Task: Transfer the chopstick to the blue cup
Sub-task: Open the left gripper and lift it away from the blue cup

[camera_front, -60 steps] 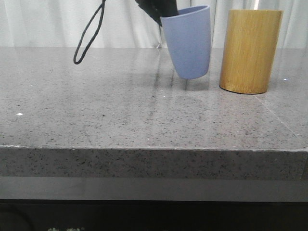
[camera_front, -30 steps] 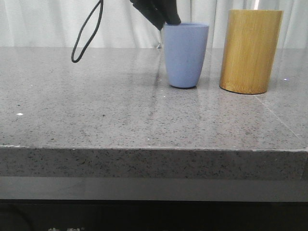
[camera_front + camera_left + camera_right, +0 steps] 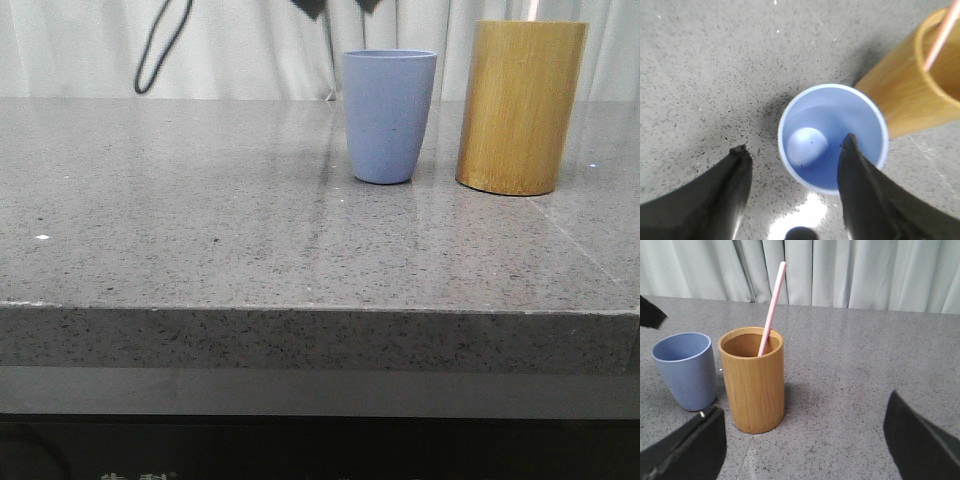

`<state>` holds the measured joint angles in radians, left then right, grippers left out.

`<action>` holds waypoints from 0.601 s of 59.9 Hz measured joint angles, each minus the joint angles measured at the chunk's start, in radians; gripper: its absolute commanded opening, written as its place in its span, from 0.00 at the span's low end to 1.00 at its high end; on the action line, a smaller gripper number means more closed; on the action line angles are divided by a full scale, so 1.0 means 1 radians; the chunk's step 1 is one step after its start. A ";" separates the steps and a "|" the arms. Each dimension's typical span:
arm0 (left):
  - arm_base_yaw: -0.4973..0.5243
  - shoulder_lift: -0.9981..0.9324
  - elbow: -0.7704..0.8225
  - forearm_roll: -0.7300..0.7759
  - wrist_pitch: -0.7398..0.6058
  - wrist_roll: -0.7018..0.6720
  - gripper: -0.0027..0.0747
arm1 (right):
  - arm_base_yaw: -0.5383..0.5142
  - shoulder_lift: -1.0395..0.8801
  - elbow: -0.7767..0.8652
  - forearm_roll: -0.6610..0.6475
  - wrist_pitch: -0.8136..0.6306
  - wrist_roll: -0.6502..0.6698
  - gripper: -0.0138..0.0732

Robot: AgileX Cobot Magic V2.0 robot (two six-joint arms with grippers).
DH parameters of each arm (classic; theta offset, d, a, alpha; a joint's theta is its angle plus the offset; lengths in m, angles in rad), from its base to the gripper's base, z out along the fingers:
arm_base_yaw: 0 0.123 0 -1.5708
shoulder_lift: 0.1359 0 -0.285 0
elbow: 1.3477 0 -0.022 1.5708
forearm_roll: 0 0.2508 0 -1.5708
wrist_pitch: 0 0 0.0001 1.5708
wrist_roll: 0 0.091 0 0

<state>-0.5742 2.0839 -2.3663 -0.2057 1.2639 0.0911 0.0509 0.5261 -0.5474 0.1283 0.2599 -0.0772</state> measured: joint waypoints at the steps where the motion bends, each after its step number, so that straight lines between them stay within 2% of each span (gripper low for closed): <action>1: 0.000 -0.015 0.011 0.003 0.000 0.000 0.46 | 0.000 0.000 0.000 0.000 0.000 0.000 0.90; 6: 0.000 -0.076 0.078 0.034 -0.002 -0.002 0.31 | 0.000 0.000 0.000 0.000 0.000 0.000 0.90; 15: 0.000 -0.218 0.257 0.175 -0.002 -0.003 0.02 | 0.000 0.000 0.000 0.000 0.000 0.000 0.90; 26: 0.074 -0.411 0.488 0.229 -0.002 -0.017 0.01 | 0.000 0.000 0.000 0.000 0.000 0.000 0.90; 36: 0.209 -0.589 0.706 0.236 -0.010 -0.060 0.01 | 0.000 0.000 0.000 0.000 0.000 0.000 0.90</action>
<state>-0.3650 1.4949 -1.6605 0.0303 1.2539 0.0311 0.0509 0.5261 -0.5474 0.1283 0.2599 -0.0772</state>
